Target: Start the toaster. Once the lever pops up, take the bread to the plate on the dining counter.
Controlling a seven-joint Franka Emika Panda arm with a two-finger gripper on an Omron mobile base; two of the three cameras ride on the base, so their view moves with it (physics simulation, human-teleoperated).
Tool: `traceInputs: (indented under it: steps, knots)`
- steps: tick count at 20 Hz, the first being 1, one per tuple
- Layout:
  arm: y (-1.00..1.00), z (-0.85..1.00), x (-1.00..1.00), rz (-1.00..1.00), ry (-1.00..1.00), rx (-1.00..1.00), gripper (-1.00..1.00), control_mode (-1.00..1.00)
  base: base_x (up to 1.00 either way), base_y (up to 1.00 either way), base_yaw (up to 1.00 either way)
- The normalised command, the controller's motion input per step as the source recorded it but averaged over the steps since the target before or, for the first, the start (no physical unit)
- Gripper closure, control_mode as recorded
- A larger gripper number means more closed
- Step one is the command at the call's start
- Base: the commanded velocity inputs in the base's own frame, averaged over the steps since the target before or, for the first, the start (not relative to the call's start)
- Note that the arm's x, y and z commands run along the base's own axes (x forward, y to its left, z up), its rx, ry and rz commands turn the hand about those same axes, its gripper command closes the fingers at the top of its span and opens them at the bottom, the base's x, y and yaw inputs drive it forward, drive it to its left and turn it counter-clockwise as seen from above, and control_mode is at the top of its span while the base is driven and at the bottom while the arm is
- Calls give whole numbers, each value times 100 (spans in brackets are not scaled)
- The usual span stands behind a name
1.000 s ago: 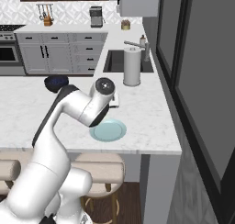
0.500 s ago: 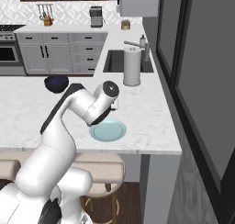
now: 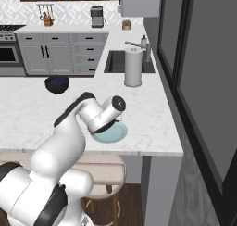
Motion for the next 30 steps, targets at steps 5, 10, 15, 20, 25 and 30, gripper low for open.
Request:
traceInputs:
  steps: [5,10,15,20,25,30]
  knots:
    - [0,-52,32,0,-3,11,100,-100,0,0,0]
    - [0,-20,42,0,-1,9,100,-100,0,0,0]
    - [-16,0,31,-2,0,10,100,-100,0,0,0]
    - [-22,6,14,-1,6,3,100,-100,0,0,0]
    - [-4,-3,13,0,4,0,100,-100,0,0,0]
    - [0,-29,15,0,0,0,100,-100,0,0,0]
